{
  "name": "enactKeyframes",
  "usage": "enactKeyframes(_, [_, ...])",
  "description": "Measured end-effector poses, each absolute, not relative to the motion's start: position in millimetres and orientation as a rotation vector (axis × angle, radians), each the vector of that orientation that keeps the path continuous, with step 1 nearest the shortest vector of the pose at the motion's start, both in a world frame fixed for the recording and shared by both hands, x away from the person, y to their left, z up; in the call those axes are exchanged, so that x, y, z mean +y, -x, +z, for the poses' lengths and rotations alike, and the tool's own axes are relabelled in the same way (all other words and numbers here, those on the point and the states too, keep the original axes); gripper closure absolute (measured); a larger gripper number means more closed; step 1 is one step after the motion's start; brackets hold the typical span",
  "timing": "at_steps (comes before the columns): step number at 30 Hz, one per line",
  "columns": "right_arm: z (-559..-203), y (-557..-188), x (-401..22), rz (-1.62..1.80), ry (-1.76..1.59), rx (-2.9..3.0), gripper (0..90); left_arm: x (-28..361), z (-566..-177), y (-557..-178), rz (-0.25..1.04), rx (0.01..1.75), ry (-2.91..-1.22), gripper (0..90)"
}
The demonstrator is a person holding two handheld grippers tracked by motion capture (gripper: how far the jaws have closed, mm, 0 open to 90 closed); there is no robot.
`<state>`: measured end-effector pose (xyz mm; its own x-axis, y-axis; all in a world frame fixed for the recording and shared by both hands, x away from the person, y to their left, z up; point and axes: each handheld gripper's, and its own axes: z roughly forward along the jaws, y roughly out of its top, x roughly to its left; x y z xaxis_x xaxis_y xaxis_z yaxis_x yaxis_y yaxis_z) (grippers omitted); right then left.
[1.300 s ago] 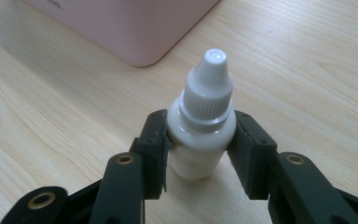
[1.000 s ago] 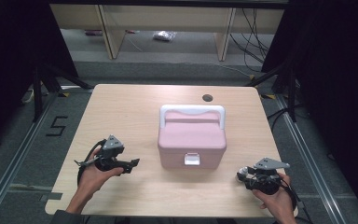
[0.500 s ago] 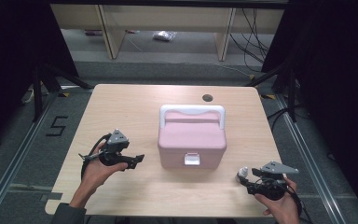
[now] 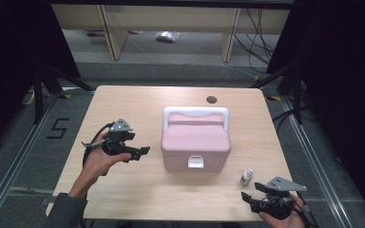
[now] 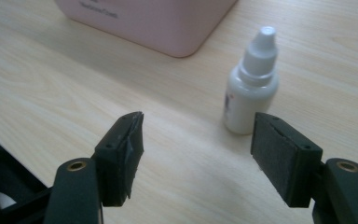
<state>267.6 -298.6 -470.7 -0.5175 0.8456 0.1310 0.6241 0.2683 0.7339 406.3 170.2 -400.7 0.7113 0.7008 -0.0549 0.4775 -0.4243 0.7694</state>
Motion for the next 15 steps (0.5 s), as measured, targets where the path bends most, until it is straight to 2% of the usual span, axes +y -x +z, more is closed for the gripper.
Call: enactKeyframes(15, [-476, -270, -269, 1.133, -1.217, 2.341, 36.7, 145, -369, -425, 0.318, 0.765, -2.232, 15.7])
